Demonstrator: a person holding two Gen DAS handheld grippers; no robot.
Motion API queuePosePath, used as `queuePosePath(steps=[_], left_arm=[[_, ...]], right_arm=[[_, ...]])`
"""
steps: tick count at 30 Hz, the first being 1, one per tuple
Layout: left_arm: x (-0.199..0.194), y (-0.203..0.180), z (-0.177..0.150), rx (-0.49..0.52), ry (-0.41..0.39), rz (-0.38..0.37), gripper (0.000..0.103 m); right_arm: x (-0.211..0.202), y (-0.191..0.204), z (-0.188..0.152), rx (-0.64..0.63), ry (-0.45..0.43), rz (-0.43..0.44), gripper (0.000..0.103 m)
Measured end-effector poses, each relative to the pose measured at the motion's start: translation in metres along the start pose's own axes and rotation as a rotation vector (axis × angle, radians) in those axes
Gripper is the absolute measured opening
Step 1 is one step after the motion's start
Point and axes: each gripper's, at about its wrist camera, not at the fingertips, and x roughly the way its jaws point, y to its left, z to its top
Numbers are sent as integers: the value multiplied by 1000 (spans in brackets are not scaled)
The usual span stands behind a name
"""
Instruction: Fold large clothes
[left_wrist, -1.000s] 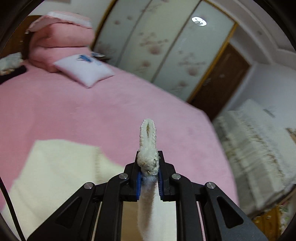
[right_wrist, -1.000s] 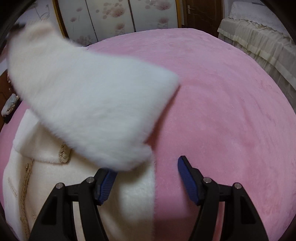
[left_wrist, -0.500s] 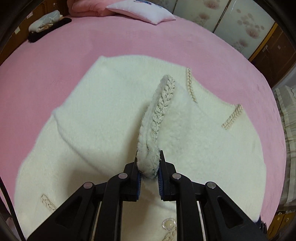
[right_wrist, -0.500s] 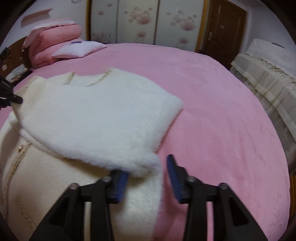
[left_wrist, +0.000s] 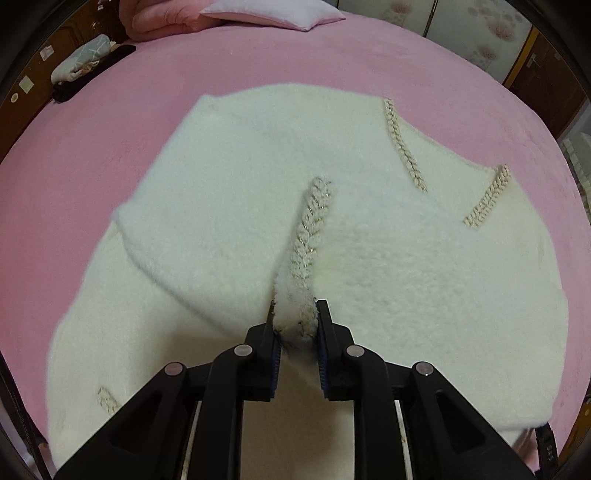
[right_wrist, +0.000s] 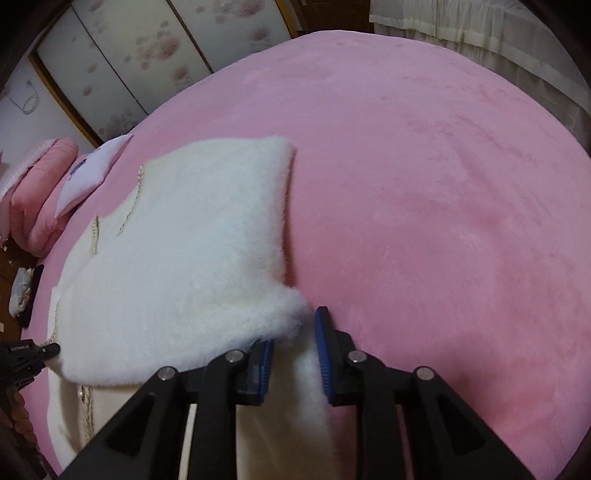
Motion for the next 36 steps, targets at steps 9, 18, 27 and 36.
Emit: queuePosePath(steps=[9,18,27,36], left_arm=[[-4,-2,15,86,-43,188,56],[-31,-36,-12,172,82,-295,12],[28,-77,-1,262,268,-259,9],[37,-14,28,180,187,-177,1]], right_arm=[[-60,16,-14,-103,-115,-184,27],[-37,94,-6,-145,-30,177,9],[20,124,-24,-144,155,329,5],[18,16,9,84,56,155,0]])
